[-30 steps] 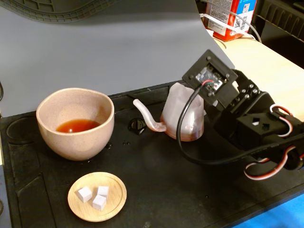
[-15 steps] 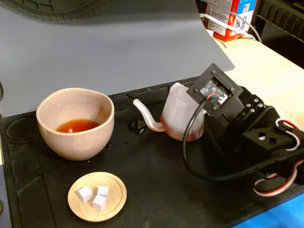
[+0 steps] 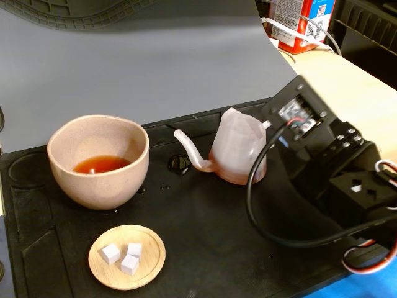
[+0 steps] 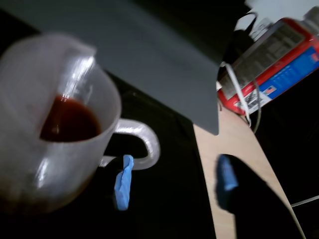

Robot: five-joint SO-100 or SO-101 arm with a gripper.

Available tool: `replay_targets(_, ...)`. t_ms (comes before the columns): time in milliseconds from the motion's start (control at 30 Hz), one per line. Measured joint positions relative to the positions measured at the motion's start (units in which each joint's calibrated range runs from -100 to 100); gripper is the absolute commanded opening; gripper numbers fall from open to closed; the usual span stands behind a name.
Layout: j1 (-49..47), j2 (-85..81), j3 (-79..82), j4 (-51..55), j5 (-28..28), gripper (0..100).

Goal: Pick up a kettle and pour liquid into a cup.

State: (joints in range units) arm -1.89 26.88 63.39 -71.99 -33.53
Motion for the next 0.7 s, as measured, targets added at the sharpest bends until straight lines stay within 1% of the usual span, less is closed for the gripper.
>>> replay_targets(133, 0.5, -6.9, 4.2, -0.6, -0.4, 17)
replay_targets(367, 0.1, -22.4, 11.5, 4.6, -0.7, 17)
replay_targets(433, 0.1, -29.5, 15.5, 6.7, -1.7, 13)
replay_targets(533, 0.2, -38.9, 19.8, 9.3, -1.7, 2)
replay_targets(567, 0.1, -41.4, 20.8, 9.8, -1.7, 0)
replay_targets(700, -0.3, -51.5, 23.1, 13.1, -1.9, 1)
